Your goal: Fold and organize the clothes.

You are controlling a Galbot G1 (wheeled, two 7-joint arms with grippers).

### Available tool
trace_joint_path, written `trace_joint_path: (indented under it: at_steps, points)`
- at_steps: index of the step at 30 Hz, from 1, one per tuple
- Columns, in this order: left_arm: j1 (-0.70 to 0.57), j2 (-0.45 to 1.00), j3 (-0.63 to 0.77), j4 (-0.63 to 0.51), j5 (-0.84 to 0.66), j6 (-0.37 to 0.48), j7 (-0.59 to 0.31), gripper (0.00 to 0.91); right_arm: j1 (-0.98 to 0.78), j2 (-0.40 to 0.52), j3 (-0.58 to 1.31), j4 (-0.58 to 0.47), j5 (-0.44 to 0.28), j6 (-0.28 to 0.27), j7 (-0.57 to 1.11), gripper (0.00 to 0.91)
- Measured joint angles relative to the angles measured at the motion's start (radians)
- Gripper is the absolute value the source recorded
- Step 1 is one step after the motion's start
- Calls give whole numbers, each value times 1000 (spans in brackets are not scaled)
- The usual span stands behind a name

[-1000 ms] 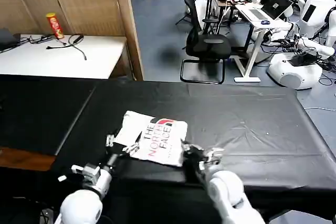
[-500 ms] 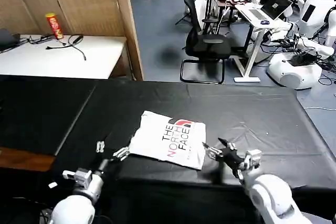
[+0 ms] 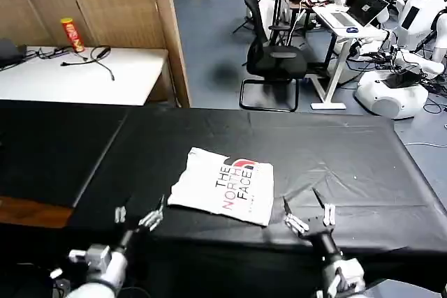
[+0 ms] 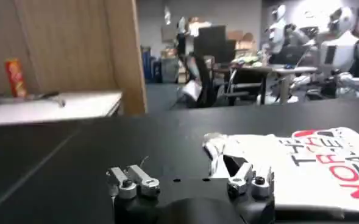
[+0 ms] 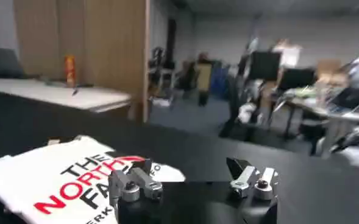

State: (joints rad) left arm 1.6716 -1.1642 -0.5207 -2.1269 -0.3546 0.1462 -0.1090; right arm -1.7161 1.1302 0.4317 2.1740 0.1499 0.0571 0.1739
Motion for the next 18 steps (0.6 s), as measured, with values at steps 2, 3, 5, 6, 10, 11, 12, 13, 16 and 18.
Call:
trace_joint_path:
  at_steps: [2, 3, 5, 6, 10, 11, 12, 13, 16, 18]
  points:
    - [72, 13, -10, -33, 1, -13, -3, 878, -63, 20, -12, 22, -41, 48, 56, 878]
    - [105, 15, -15, -49, 3, -21, -3, 878, -94, 28, -16, 31, -57, 62, 80, 878]
    - [175, 16, -32, -81, 6, -32, -14, 878, -158, 41, -22, 50, -72, 71, 119, 878]
    - [204, 16, -38, -94, 7, -34, -22, 878, -186, 44, -23, 55, -73, 68, 132, 878]
    - [301, 18, -62, -143, -4, -36, -49, 878, -278, 45, -23, 74, -51, 33, 182, 878]
    - [316, 19, -70, -155, -11, -34, -51, 878, -296, 43, -21, 79, -40, 20, 189, 878]
    - [325, 20, -75, -164, -17, -31, -52, 878, -315, 42, -18, 87, -23, 3, 198, 878]
    - [332, 20, -81, -173, -22, -27, -52, 878, -333, 40, -15, 98, -7, -17, 212, 878]
    - [347, 22, -99, -191, -45, -9, -51, 878, -378, 37, -7, 129, 20, -52, 241, 878]
    - [350, 23, -107, -195, -64, 5, -50, 878, -401, 37, -4, 146, 28, -62, 257, 878]
